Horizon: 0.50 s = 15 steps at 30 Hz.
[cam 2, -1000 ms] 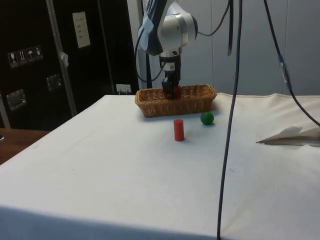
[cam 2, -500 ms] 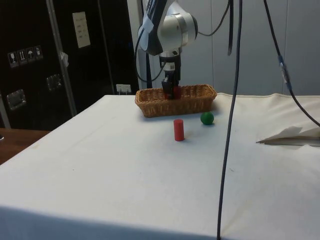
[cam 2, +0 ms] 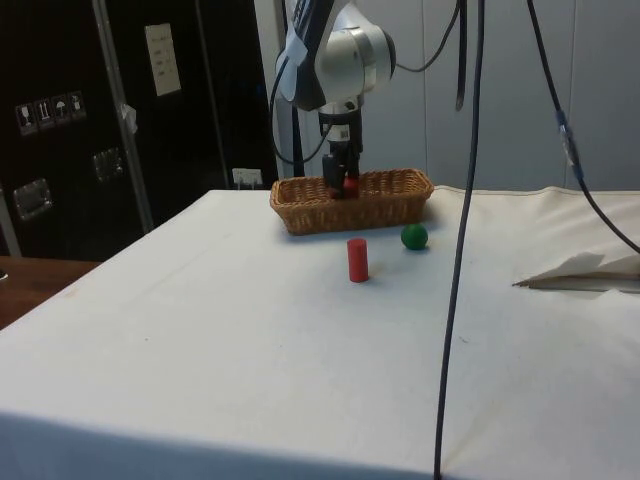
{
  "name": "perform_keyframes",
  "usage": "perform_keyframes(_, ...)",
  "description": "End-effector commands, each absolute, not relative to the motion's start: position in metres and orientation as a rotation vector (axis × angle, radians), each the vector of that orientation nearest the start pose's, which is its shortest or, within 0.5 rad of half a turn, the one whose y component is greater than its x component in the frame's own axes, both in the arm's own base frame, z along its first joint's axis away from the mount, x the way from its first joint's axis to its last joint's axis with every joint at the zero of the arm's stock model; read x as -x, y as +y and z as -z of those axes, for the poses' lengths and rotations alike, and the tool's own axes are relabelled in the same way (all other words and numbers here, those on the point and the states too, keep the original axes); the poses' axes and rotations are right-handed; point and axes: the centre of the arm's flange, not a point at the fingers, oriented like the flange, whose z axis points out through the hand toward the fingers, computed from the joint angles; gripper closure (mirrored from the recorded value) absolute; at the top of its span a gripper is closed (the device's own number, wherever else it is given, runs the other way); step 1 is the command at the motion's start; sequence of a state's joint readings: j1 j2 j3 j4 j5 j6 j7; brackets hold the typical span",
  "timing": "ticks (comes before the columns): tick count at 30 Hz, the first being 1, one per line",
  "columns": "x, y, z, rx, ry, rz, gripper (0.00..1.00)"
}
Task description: Pick up the object to the left of the cylinder and place it into the basket.
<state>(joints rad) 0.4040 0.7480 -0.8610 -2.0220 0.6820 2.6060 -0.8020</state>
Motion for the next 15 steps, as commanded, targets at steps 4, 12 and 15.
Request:
perform_keyframes(4,-0.546,-0.266,-0.207,3.378,0.082,0.126,0.00)
perform_keyframes(12,-0.549,-0.267,-0.216,3.378,0.093,0.137,0.00)
perform_keyframes(15,-0.551,-0.267,-0.224,3.375,0.101,0.151,0.00)
